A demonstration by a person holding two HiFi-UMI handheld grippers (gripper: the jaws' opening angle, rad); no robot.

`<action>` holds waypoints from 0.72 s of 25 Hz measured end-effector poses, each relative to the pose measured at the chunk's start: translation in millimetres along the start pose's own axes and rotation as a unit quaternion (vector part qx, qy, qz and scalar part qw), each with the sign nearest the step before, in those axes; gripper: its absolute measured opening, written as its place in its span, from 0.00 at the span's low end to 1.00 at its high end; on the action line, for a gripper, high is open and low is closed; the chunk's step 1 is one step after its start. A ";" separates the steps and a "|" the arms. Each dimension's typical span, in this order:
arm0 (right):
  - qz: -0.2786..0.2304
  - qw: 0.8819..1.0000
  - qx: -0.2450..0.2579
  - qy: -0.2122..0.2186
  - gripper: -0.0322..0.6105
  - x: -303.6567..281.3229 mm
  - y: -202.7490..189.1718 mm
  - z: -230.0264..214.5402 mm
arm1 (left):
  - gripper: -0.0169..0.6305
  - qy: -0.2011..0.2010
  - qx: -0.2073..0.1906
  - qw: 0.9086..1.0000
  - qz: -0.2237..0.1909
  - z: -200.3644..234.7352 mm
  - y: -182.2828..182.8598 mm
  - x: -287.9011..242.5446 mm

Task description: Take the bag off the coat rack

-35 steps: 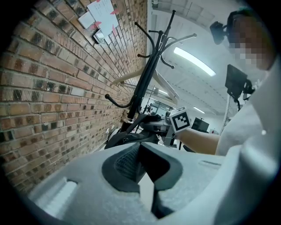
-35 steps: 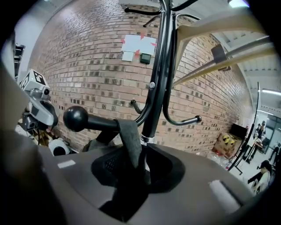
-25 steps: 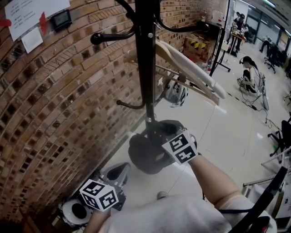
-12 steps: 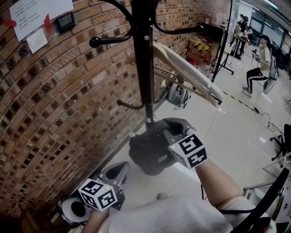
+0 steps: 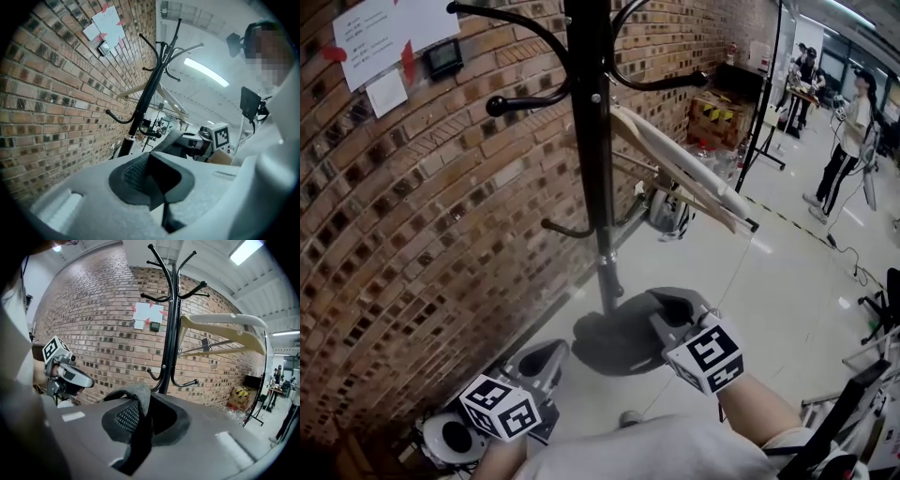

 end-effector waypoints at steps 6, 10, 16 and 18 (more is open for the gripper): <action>0.014 1.000 -0.011 -0.022 0.09 47.6 -37.6 59.9 | 0.03 -0.043 -0.039 0.998 0.015 -29.4 -16.2 23.8; 0.030 0.996 -0.040 -0.070 0.09 87.8 -70.2 104.4 | 0.03 -0.062 -0.056 0.996 0.024 -52.9 -35.6 68.9; 0.050 0.985 -0.100 -0.128 0.09 147.7 -112.2 182.9 | 0.03 -0.083 -0.067 0.994 0.040 -84.7 -67.5 149.1; 0.056 0.983 -0.111 -0.135 0.09 171.2 -119.5 210.4 | 0.03 -0.090 -0.075 0.992 0.041 -98.6 -73.9 173.1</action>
Point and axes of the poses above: the fingertips, and each gripper's own axes: x backward along the fingers, z to its left, y out of its top, the point moved 10 cm from there along x, backward along the fingers, and after that the axes turned 9 degrees about -x, right-handed, at the moved point
